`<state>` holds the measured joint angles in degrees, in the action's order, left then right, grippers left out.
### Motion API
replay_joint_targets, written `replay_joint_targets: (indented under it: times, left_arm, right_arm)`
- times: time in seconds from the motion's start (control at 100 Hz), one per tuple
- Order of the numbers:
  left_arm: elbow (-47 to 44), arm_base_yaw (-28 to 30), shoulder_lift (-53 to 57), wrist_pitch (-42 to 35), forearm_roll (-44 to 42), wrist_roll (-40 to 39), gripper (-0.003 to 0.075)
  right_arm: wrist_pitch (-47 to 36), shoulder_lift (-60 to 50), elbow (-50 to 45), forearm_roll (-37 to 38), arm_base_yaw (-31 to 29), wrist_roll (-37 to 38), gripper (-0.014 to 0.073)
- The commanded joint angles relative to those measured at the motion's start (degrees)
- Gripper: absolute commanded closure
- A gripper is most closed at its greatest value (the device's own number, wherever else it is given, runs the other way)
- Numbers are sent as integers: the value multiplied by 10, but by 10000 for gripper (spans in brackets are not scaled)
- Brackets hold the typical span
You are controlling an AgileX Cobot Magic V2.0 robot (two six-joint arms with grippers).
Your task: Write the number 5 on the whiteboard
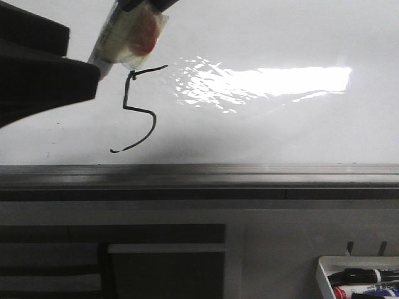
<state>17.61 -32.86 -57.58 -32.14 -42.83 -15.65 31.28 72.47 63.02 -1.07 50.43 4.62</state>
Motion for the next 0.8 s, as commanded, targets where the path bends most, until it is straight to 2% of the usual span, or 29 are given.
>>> replay_joint_targets:
  times: [0.0,0.11,0.2,0.25,0.44,0.79]
  left_arm:
    - [19,-2,-13,-66,-11,-5,316]
    - [19,-2,-30,-76,-11,-5,328]
    - [19,-2,-38,-78,-13,-5,382]
    - [19,-2,-42,-79,-13,-5,437]
    - [19,-2,-42,-80,-15,-5,735]
    - [19,-2,-42,-81,-31,-5,741]
  right_arm:
    - [-23,-10,17,0,5,-4,655]
    - [-6,-9,17,-5,5,-4,655]
    - [6,-9,17,-16,5,-4,655]
    - [9,-9,17,-25,5,-4,655]
    - [11,-9,17,-34,5,-4,655]
    - [9,-9,17,-43,5,-4,655]
